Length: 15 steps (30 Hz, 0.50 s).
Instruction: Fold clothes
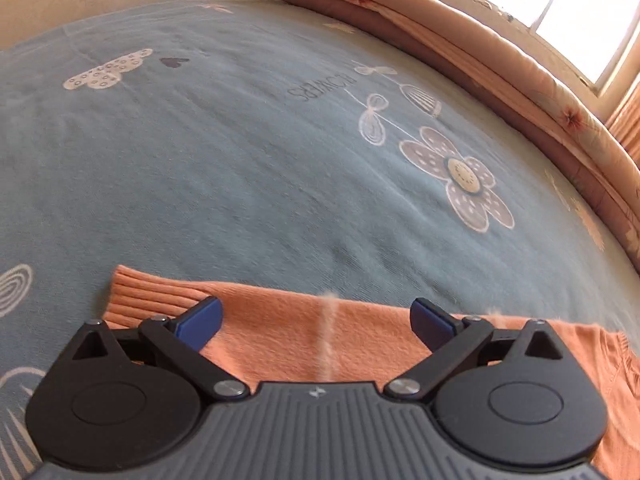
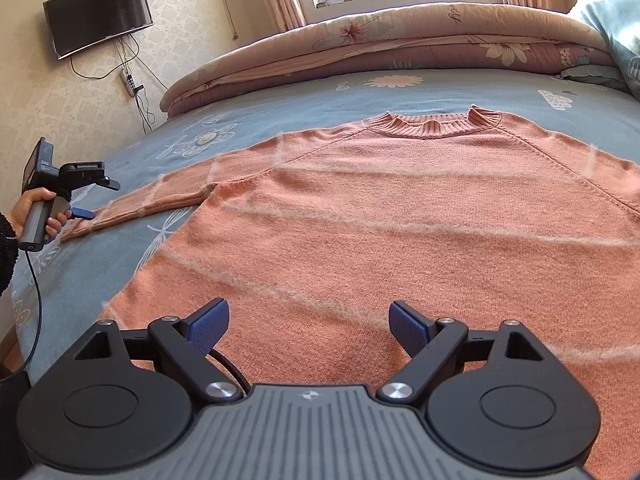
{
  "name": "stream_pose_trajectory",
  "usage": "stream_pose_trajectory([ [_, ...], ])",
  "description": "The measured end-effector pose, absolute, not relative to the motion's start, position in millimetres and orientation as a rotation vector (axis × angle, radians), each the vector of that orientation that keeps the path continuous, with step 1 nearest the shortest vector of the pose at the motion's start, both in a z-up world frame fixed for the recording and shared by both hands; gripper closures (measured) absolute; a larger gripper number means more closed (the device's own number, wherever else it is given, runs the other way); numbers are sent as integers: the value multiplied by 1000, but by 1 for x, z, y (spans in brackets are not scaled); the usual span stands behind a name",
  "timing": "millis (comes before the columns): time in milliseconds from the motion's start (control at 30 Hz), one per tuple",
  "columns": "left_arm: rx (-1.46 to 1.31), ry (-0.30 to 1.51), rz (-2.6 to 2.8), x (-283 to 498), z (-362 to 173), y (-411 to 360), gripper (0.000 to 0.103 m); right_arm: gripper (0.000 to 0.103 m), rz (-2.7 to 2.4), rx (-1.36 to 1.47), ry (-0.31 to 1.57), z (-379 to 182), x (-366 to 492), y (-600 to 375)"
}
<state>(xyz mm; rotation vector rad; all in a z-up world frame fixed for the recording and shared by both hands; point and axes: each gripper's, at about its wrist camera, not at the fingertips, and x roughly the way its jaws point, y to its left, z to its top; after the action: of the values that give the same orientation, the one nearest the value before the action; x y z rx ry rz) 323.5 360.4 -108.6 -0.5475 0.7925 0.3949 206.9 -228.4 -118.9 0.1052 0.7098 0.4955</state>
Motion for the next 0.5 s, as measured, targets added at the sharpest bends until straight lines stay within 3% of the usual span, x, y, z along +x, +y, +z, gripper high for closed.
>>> stream_pose_trajectory([
  [133, -592, 803, 400, 328, -98, 351, 4, 13, 499, 91, 712, -120, 206, -224],
  [300, -539, 807, 139, 358, -89, 281, 3, 13, 502, 85, 719, -123, 206, -223],
  [500, -505, 846, 46, 404, -111, 226, 3, 13, 498, 82, 719, -123, 206, -224],
])
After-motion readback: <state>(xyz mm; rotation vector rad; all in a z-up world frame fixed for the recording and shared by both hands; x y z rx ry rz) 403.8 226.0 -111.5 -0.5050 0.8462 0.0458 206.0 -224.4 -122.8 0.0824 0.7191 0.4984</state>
